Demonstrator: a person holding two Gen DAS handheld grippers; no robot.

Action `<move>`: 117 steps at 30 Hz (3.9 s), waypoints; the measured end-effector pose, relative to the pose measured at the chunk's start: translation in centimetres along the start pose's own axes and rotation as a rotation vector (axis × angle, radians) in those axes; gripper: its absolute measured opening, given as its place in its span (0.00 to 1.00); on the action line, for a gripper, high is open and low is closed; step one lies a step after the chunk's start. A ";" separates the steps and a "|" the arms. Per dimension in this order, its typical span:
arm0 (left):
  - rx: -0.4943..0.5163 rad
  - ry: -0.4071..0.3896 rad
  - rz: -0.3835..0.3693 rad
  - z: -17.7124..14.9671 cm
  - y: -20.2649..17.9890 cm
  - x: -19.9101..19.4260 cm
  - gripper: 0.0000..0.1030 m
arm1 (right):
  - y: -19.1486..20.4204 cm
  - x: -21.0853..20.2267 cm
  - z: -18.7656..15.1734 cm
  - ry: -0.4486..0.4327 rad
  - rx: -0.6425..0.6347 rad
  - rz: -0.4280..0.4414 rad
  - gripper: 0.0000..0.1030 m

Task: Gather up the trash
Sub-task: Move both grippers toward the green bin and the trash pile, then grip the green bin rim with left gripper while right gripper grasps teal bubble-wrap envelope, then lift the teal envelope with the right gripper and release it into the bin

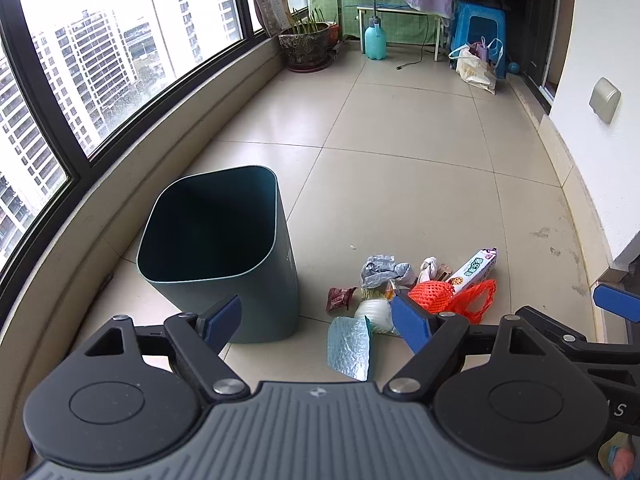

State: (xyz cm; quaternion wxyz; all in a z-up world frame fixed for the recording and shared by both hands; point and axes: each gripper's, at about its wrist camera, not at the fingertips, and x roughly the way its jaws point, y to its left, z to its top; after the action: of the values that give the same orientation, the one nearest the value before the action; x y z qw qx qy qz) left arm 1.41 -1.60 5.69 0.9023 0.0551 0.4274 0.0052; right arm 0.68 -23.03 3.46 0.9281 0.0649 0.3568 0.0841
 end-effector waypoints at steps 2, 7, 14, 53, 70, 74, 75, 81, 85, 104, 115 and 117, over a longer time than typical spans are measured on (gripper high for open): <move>0.001 0.002 -0.007 0.6 0.4 0.3 0.80 | 0.2 0.4 1.3 0.022 -0.021 -0.009 0.96; -0.014 -0.003 0.013 2.5 1.8 1.4 0.80 | 2.3 2.8 5.0 0.109 -0.125 0.025 0.96; -0.040 0.021 0.076 5.9 6.0 4.4 0.80 | 4.9 9.8 9.3 0.195 -0.209 0.068 0.96; -0.427 0.399 0.265 2.4 24.6 27.7 0.38 | 5.0 42.4 -11.2 0.818 -0.254 -0.020 0.56; -0.350 0.438 0.267 3.1 22.5 29.8 0.21 | 5.1 36.4 -6.8 0.778 -0.305 0.071 0.01; -0.376 0.446 0.251 3.0 23.0 29.7 0.17 | 6.0 32.1 -1.7 0.710 -0.315 0.098 0.01; -0.387 0.445 0.246 3.1 23.2 29.8 0.15 | 6.2 31.1 -0.4 0.693 -0.309 0.100 0.01; -0.395 0.452 0.228 3.2 23.4 30.1 0.14 | 7.7 25.1 8.9 0.554 -0.278 0.154 0.01; -0.393 0.451 0.228 3.4 23.2 30.1 0.14 | 10.0 23.3 14.7 0.453 -0.301 0.186 0.01; -0.388 0.409 0.225 1.8 23.8 30.8 0.14 | 25.2 37.5 8.4 0.498 -0.512 0.204 0.01; -0.387 0.412 0.219 2.6 23.9 30.3 0.14 | 28.1 40.9 5.5 0.565 -0.608 0.161 0.13; -0.387 0.413 0.220 3.0 24.3 29.7 0.14 | 28.1 40.6 5.4 0.569 -0.607 0.179 0.20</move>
State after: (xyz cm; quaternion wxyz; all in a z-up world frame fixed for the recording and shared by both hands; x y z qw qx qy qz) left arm 23.46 23.95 -12.83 0.7842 -0.0739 0.5843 0.1954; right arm 30.94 12.29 -13.92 0.7588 -0.2064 0.5506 0.2803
